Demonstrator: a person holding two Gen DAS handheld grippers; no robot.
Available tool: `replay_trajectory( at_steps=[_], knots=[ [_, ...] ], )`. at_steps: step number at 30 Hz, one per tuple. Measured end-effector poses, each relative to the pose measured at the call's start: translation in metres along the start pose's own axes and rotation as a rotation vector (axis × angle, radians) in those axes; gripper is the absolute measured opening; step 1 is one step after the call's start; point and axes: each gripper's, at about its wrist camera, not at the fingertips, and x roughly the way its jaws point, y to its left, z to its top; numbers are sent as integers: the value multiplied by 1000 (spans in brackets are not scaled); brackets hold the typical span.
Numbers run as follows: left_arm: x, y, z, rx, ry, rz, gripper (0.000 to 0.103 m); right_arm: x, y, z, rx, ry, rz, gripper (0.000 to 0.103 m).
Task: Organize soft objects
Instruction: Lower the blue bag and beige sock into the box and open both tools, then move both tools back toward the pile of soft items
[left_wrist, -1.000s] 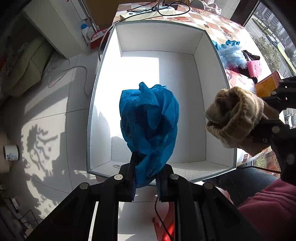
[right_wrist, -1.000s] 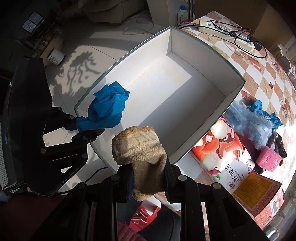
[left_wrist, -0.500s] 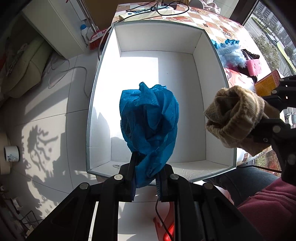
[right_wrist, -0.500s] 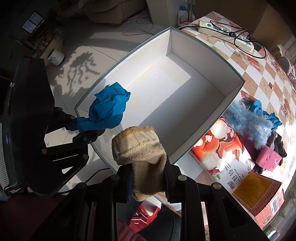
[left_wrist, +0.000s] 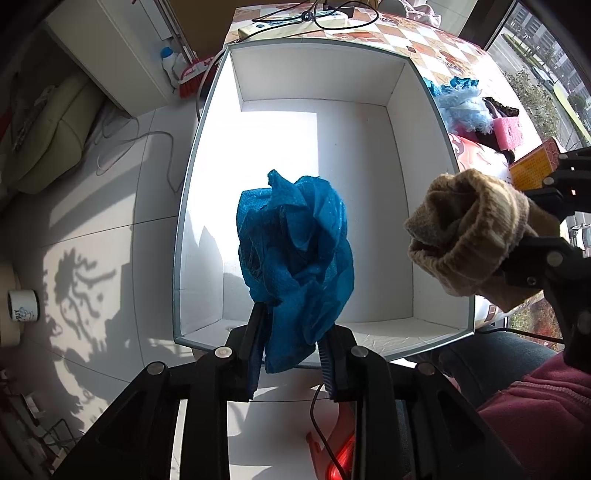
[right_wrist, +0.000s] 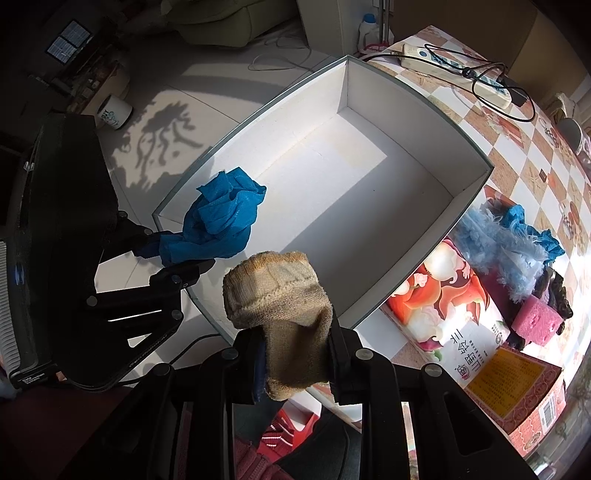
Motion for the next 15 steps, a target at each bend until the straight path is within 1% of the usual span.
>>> replay_trajectory(
  at_steps=[1,2,3,4,5,6,7,9,11,13,15],
  knots=[
    [0,0,0,0,-5,2,56,0,0,0,0,2,2,28],
    [-1,1,0,-1,-12,7,69,1,0,0,0,3,2,28],
    [-2,2,0,-2,-20,11,71,1,-1,0,1,4,1,30],
    [-3,3,0,-5,-24,11,74,0,-1,0,3,3,-2,44],
    [-3,4,0,-9,-26,7,76,-1,-2,0,5,-2,-6,55],
    [-4,6,1,-17,-30,-1,78,-3,-3,0,9,-12,-5,78],
    [-4,8,2,-29,-35,-19,80,-6,-4,0,15,-25,-2,87],
    [-5,13,5,-55,-37,-62,83,-10,-6,1,28,-41,-7,87],
    [-6,20,10,-91,-42,-100,93,-11,-12,1,57,-36,-22,87],
    [-13,26,16,-135,-68,-162,93,-14,-20,-2,101,-26,-19,87],
    [-27,31,25,-160,-117,-237,93,-23,-33,-6,158,-33,-12,87]
  ],
)
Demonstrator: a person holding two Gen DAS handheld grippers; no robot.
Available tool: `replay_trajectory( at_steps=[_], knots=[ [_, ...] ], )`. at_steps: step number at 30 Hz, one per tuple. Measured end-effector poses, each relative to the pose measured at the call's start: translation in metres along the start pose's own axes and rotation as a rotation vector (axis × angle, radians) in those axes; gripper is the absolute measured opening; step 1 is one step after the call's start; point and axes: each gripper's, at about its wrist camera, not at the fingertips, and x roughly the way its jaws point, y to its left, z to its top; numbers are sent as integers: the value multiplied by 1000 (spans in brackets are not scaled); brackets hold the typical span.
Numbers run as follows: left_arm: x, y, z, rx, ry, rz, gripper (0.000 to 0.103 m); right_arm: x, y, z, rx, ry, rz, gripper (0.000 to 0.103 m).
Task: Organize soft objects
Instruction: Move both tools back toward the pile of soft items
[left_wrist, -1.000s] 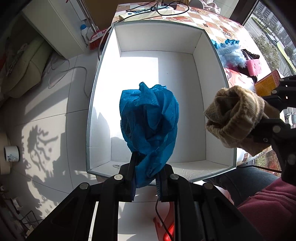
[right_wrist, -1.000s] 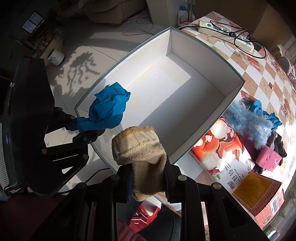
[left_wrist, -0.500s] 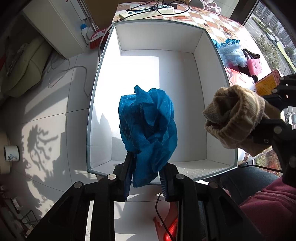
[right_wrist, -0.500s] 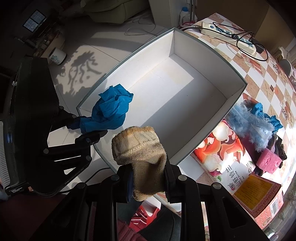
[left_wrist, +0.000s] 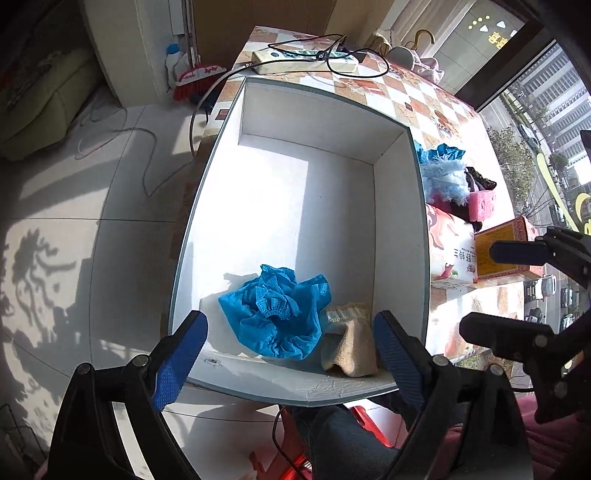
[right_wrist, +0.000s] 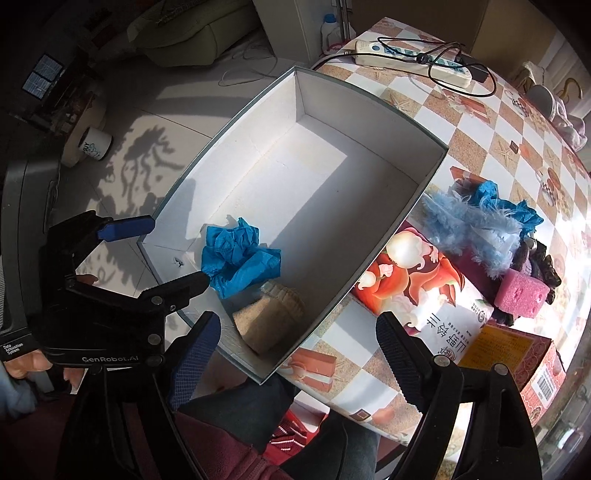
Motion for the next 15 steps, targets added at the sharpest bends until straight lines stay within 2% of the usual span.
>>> replay_trajectory(
  at_steps=[3,7,10,11,12,15],
  knots=[
    [-16,-15,23,28,-57,-73,94,-25,-28,-3,107,-37,18,87],
    [-19,-55,60,117,-74,-119,94,-75,-85,-10,264,-110,5,87],
    [-9,-91,82,157,-60,-150,94,-106,-135,-19,371,-139,-47,88],
    [-4,-102,89,163,-47,-164,94,-114,-153,-22,406,-144,-61,92],
    [5,-117,95,165,-25,-179,94,-119,-170,-25,439,-154,-73,103],
    [25,-150,112,177,19,-169,95,-123,-225,-30,533,-145,-83,103]
  ],
)
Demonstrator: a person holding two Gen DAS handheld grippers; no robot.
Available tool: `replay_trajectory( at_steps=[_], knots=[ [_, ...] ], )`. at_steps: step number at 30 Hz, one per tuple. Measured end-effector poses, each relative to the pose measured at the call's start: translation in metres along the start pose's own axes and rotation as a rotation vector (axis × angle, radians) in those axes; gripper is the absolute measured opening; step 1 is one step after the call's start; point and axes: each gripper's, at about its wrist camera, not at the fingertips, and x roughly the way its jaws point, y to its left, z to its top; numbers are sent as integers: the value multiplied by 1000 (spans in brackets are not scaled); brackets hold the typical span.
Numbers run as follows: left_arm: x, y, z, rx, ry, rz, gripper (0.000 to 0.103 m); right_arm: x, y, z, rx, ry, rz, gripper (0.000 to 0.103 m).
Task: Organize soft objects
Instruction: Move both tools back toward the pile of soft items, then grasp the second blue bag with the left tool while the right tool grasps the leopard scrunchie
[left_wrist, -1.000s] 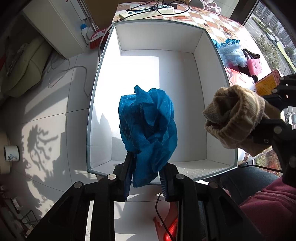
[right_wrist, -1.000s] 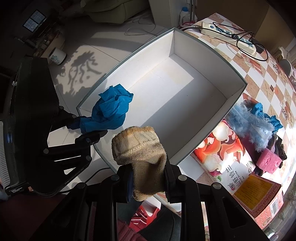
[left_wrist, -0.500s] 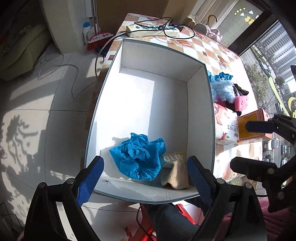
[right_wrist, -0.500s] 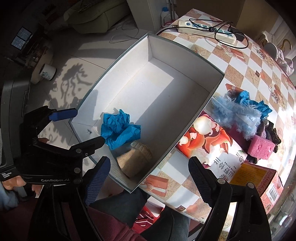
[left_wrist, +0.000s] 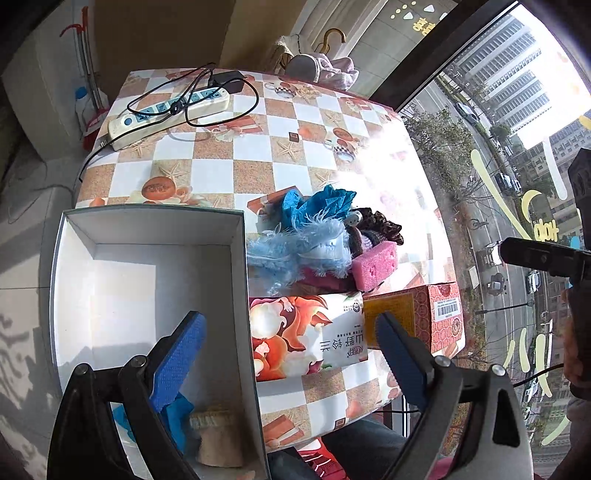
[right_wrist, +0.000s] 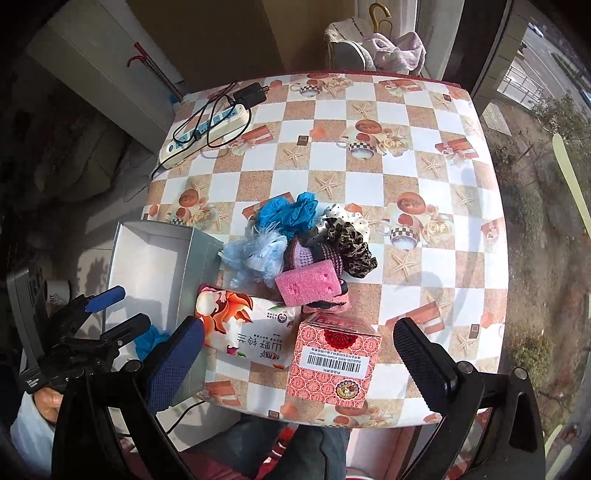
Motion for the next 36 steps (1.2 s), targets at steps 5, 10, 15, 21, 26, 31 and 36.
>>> replay_trajectory(
  at_steps=[5,10,15,21,26,31,36],
  knots=[
    [45,-30,34,23,87,38,94,43,-65,30,152,110,106,103],
    [98,-41,60,40,197,94,95,114,-102,55,258,267,221,103],
    [137,-45,73,34,283,147,94,182,-113,70,339,403,330,103],
    [154,-47,94,31,313,192,95,232,-116,69,409,497,442,103],
    [186,-50,117,33,382,188,94,240,-142,54,488,490,451,52],
    [225,-53,127,84,464,242,94,220,-180,44,511,413,415,39],
    [255,-55,131,146,543,309,95,192,-203,29,470,325,350,39]
  ],
)
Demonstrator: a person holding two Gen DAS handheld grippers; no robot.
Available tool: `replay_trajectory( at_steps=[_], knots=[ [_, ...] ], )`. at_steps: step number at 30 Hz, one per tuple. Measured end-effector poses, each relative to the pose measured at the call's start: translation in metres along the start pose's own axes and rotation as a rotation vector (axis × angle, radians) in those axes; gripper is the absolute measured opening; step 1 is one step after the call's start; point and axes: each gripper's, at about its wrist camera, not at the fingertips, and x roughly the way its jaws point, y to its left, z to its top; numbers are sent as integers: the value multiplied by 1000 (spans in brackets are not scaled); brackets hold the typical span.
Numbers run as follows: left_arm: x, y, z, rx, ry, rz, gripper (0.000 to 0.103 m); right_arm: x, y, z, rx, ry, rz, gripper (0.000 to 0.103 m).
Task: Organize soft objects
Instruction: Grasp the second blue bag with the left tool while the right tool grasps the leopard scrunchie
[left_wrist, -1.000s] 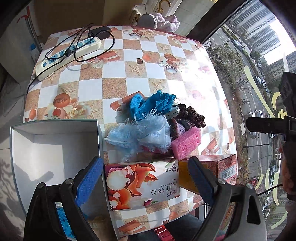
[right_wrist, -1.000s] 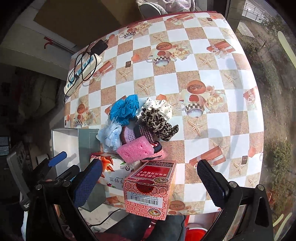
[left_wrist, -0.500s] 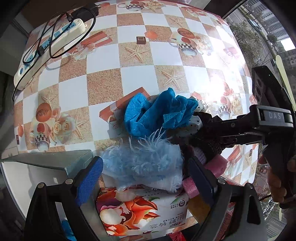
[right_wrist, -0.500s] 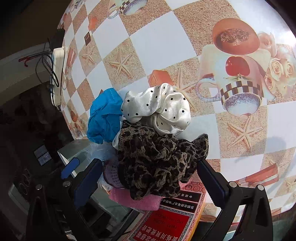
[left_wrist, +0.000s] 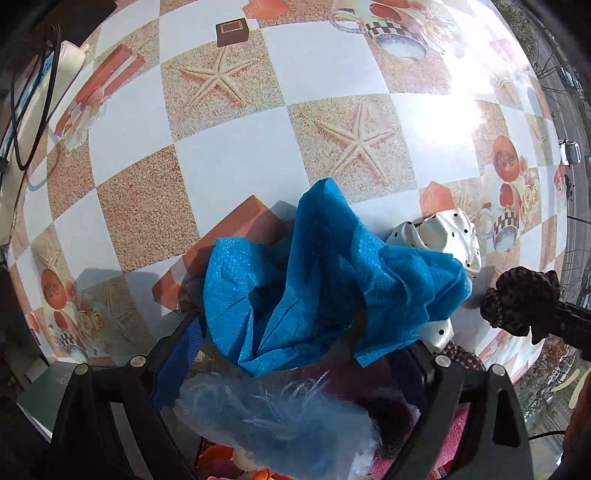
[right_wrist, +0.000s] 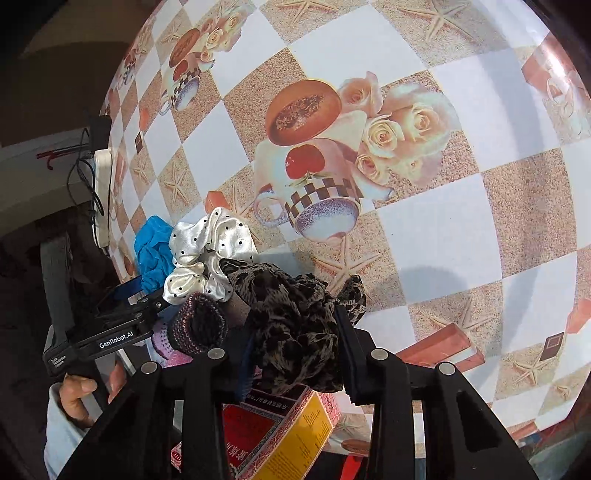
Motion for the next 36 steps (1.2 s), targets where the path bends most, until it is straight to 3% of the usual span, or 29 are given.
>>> replay_trajectory(
  at_steps=[1,3,6,7,15,18,21,23,25,33,35,36],
  knots=[
    [3,-1,2,12,4,11,93,-5,-3,-3,-12,-16,-7,39],
    [6,-1,6,18,5,36,81,-12,-6,-10,-28,-42,-16,39],
    [-1,4,6,9,-38,28,48,-22,-4,-19,-71,-99,-52,39],
    [-4,3,7,7,-57,14,28,-26,-2,-23,-94,-120,-73,39],
    [-68,17,-21,-42,-335,38,26,-50,29,-43,-221,-236,-130,39],
    [-94,22,-37,-55,-412,51,26,-50,44,-45,-239,-261,-127,33],
    [-110,27,-58,-72,-453,40,26,-43,50,-42,-249,-256,-164,33],
    [-119,32,-67,-86,-463,25,26,-33,48,-36,-250,-247,-231,40],
    [-124,35,-77,-96,-468,8,26,-24,42,-30,-252,-231,-292,80],
    [-127,29,-113,-124,-460,-6,26,13,46,1,-327,-186,-347,81],
    [-129,26,-122,-118,-458,1,27,25,46,5,-332,-159,-366,68],
    [-130,24,-126,-111,-459,8,27,28,45,6,-322,-142,-368,33]
  ],
)
